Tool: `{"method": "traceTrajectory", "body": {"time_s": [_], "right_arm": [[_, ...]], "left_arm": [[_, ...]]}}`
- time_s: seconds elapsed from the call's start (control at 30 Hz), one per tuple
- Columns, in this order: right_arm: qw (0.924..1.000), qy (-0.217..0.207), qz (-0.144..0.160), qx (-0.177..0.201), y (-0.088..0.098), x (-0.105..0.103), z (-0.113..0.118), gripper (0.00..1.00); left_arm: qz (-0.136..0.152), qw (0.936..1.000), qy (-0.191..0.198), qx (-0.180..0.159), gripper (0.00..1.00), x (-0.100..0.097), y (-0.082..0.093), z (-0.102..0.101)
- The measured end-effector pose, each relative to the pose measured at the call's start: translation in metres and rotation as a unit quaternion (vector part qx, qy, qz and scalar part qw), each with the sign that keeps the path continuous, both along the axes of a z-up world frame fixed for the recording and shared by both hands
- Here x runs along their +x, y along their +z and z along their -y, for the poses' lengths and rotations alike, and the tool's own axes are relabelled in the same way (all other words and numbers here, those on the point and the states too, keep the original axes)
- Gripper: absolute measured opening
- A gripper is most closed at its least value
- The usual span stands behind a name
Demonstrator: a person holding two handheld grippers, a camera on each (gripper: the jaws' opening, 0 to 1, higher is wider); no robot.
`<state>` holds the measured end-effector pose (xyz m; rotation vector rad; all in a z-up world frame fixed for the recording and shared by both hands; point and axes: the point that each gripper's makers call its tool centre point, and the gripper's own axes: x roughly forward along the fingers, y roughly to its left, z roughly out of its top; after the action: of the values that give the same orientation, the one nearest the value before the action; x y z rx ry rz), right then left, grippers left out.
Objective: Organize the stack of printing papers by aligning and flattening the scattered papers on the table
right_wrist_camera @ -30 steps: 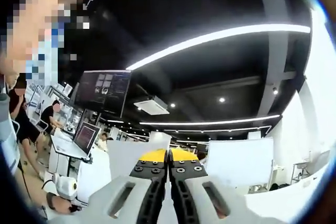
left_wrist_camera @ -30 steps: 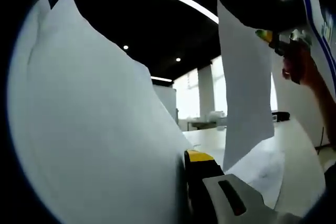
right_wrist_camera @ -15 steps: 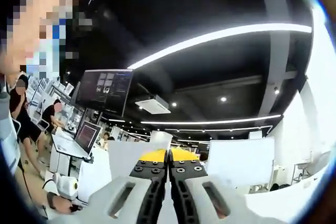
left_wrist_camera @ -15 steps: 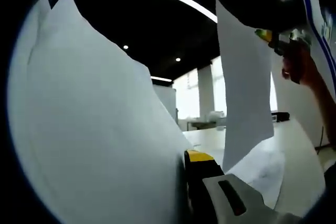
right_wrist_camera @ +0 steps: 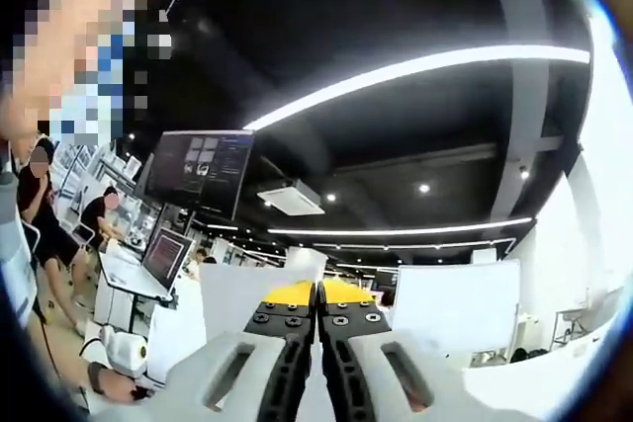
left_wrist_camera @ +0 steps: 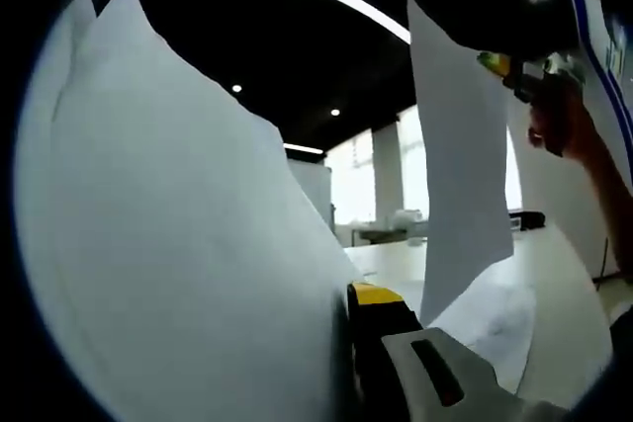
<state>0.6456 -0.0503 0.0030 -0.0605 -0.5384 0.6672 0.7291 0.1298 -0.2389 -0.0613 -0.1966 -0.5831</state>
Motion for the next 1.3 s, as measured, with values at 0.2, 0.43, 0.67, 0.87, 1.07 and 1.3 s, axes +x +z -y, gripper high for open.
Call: {"method": "traceTrajectory", "body": {"time_s": [0.2, 0.43, 0.67, 0.87, 1.07, 1.3], "right_arm": [[0.9999, 0.014, -0.004, -0.002, 0.001, 0.006, -0.008, 0.00], [0.9997, 0.021, -0.005, -0.010, -0.001, 0.013, -0.017, 0.00], [0.9995, 0.028, -0.013, -0.003, 0.000, 0.022, -0.020, 0.00], [0.9990, 0.035, -0.029, -0.006, -0.006, 0.032, -0.026, 0.00], [0.9981, 0.035, -0.048, -0.015, -0.015, 0.047, -0.033, 0.00], [0.9972, 0.031, -0.066, -0.018, -0.025, 0.065, -0.038, 0.00]], "left_arm": [[0.000, 1.0000, 0.001, 0.001, 0.11, 0.000, 0.000, 0.000], [0.002, 1.0000, 0.003, 0.002, 0.11, 0.000, 0.001, 0.000], [0.002, 1.0000, 0.005, 0.004, 0.11, 0.001, 0.000, -0.002], [0.006, 0.9999, 0.004, 0.008, 0.11, 0.002, -0.001, -0.002], [0.006, 0.9999, 0.004, 0.009, 0.11, 0.003, -0.002, -0.003], [0.007, 0.9999, 0.004, 0.009, 0.11, 0.003, -0.001, -0.004]]}}
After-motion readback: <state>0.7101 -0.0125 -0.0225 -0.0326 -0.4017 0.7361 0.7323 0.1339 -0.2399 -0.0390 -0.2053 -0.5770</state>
